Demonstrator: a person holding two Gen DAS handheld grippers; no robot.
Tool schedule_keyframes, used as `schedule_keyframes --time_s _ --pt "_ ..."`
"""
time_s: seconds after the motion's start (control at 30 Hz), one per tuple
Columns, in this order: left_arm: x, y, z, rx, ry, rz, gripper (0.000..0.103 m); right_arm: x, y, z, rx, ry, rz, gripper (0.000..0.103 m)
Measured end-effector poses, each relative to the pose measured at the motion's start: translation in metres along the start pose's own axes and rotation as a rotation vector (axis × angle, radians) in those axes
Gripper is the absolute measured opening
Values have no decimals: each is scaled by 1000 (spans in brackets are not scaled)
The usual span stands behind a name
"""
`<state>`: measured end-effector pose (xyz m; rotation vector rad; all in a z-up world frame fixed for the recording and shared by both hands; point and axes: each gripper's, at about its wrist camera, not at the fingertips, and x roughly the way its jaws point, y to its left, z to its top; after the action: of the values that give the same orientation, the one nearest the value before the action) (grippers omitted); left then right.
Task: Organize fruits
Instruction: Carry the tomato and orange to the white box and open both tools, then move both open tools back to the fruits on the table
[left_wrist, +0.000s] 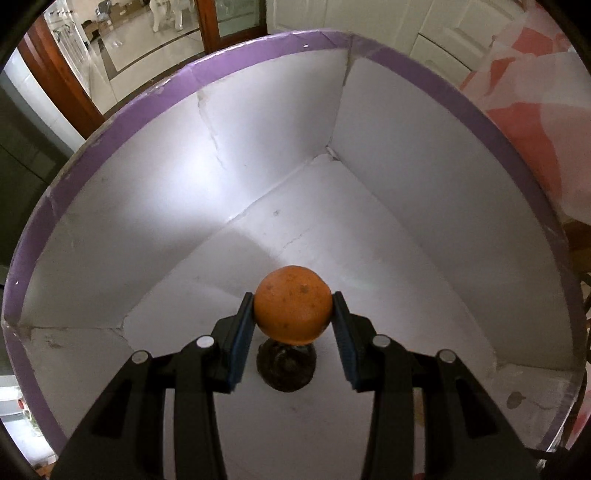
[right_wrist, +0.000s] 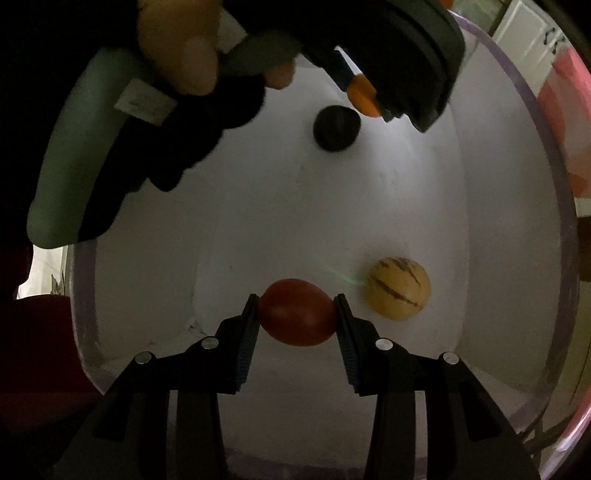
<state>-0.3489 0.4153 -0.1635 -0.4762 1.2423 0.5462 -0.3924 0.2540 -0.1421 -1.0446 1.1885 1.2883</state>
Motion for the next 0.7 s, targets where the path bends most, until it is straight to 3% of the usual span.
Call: schedule_keyframes --time_s 0.1,0.17,0.27,0.4,0.5,0.6,0.7 --pt "-3 1 -1 -2 -13 2 48 0 -1 -2 6 6 4 43" --pt "-4 -2 3 -15 -18 0 67 -3 -1 -4 6 4 4 51" --pt "-9 9 0 -48 -35 -22 79 -11 1 -10 9 -11 17 57" --pt "-26 15 7 -93 -65 -33 82 -11 -7 -19 63 61 141 57" --pt "-46 12 13 -106 -111 -23 83 -14 -2 -25 58 62 142 57" --pt "-68 14 24 -106 -164 -16 83 -26 3 -23 41 48 203 57" --pt "-97 4 33 -119 -238 -13 83 -55 9 -26 -15 -54 87 57"
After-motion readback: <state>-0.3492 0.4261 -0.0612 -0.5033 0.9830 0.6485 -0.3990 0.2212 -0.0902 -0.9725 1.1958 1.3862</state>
